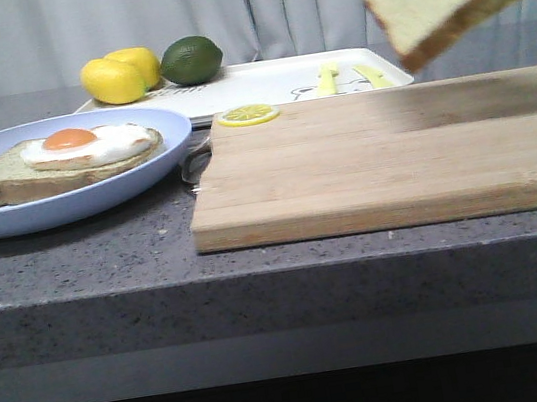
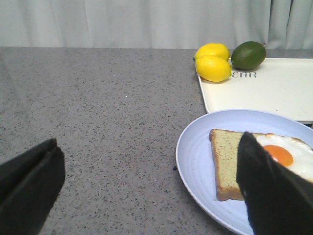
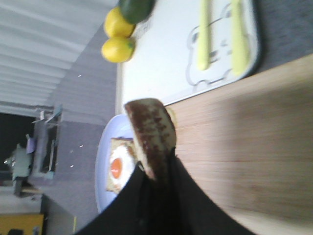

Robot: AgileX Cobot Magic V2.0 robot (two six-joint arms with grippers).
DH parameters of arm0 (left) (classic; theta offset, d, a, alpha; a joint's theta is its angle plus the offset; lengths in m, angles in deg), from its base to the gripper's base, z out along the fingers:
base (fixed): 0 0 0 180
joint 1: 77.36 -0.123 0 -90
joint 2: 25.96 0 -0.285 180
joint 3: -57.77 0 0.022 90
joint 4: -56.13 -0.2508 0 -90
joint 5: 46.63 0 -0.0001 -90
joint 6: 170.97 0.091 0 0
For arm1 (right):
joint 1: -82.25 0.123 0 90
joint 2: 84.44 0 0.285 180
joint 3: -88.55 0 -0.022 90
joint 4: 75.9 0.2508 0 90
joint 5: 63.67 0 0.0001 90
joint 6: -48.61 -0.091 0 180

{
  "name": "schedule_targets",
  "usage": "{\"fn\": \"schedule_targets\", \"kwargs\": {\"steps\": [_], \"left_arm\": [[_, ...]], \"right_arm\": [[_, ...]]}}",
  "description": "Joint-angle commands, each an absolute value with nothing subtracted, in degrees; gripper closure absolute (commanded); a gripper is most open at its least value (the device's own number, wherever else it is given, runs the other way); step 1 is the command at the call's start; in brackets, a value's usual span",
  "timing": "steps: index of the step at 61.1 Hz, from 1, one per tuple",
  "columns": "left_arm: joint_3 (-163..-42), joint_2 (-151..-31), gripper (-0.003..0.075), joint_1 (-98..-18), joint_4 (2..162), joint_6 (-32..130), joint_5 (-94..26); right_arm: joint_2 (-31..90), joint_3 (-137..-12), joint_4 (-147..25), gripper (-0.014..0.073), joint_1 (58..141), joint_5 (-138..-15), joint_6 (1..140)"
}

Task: Place bread and move sandwich to tray
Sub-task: 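Lift the bread and carry it over the egg toast on the plate, then lower the bread onto the egg and open the right gripper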

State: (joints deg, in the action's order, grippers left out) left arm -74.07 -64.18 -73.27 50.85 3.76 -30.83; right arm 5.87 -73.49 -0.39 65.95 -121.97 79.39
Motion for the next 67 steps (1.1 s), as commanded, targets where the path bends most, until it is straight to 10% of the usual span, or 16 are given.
{"fn": "schedule_targets", "kwargs": {"steps": [1, 30, 67], "left_arm": [[-76.1, -64.7, 0.0028, -72.8, 50.7, 3.2, -35.4], [-76.1, -64.7, 0.0028, -72.8, 50.7, 3.2, -35.4], [-76.1, -64.7, 0.0028, -72.8, 50.7, 3.2, -35.4]], "right_arm": [[8.0, -75.1, 9.8, 0.0652, 72.7, -119.9, 80.8], [-6.6, -85.6, 34.6, 0.0652, 109.9, -96.8, 91.2], [-19.1, -93.1, 32.5, 0.0352, 112.7, -93.8, 91.2]]}}
